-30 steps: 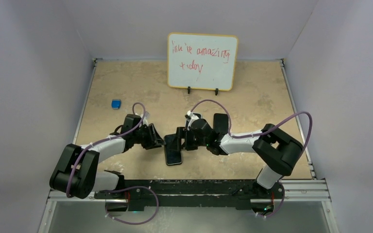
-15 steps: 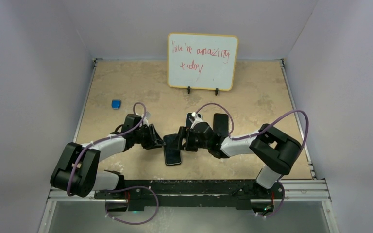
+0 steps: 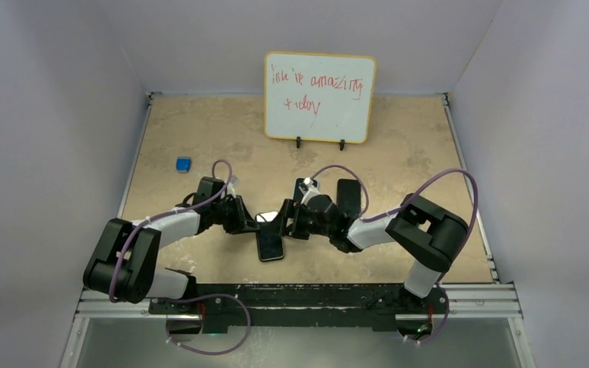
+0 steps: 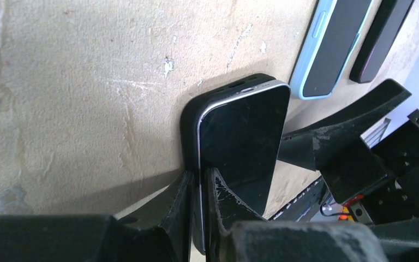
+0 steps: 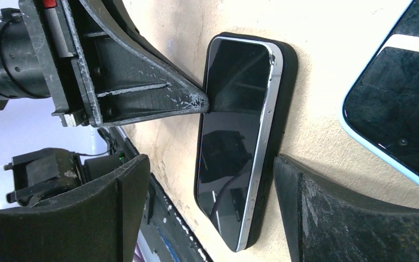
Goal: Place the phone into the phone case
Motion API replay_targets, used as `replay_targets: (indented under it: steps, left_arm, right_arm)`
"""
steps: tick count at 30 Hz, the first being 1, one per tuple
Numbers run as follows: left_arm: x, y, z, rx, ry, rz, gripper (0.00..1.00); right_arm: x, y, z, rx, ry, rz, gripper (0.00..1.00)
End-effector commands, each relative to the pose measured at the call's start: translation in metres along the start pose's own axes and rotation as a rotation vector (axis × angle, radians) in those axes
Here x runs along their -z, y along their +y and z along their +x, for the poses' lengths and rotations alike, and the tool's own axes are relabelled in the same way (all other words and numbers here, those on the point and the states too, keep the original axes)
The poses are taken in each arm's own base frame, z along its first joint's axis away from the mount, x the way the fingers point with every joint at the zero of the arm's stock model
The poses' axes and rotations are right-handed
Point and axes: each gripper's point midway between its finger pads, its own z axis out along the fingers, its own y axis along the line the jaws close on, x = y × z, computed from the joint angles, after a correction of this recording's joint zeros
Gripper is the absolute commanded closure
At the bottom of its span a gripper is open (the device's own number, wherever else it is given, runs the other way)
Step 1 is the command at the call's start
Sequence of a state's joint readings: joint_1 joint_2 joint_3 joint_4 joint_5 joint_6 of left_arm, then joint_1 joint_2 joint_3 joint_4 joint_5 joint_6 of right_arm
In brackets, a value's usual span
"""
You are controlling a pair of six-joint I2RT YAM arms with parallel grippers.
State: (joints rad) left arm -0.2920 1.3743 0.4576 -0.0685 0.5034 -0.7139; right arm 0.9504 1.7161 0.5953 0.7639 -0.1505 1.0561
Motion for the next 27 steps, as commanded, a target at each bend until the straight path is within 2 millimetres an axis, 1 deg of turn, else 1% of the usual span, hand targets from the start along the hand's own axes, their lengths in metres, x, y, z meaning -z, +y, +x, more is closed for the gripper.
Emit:
replay_targets:
  steps: [1,3,4,7,10,12,14,17,19,23,27]
  left_arm:
    - [-0.005,-0.011,0.016,0.043,0.048,0.121,0.88]
    - [-0.002,-0.026,0.019,0.066,0.044,0.218,0.86]
    - [0.0,-0.027,0.02,0.065,0.046,0.222,0.84]
    - [0.002,-0.015,0.02,0.04,0.04,0.134,0.78]
    - [0.003,-0.007,0.024,0.039,0.041,0.098,0.75]
    - [0.003,-0.004,0.026,0.046,0.046,0.087,0.7]
    - [0.005,-0.004,0.026,0.042,0.041,0.086,0.67]
    - [0.008,-0.008,0.028,0.039,0.038,0.105,0.65]
    - [0.01,-0.01,0.027,0.036,0.029,0.112,0.65]
    - [0.014,-0.004,0.03,0.049,0.014,0.082,0.66]
    - [0.011,0.0,0.033,0.057,0.035,0.069,0.68]
  right_arm:
    - [0.007,0.074,-0.006,0.048,0.008,-0.287,0.18]
    - [0.015,0.084,-0.011,0.073,-0.016,-0.327,0.17]
    - [0.021,0.09,-0.013,0.074,-0.03,-0.357,0.17]
    - [0.028,0.097,-0.014,0.065,-0.044,-0.397,0.17]
    - [0.033,0.1,-0.017,0.048,-0.067,-0.439,0.17]
    - [0.036,0.101,-0.019,0.035,-0.081,-0.461,0.17]
    - [0.037,0.099,-0.021,0.029,-0.085,-0.461,0.18]
    - [0.034,0.097,-0.021,0.037,-0.082,-0.449,0.18]
    - [0.03,0.096,-0.018,0.032,-0.065,-0.457,0.18]
    - [0.028,0.101,-0.014,0.005,-0.043,-0.507,0.2]
    - [0.026,0.098,-0.009,-0.034,-0.018,-0.52,0.21]
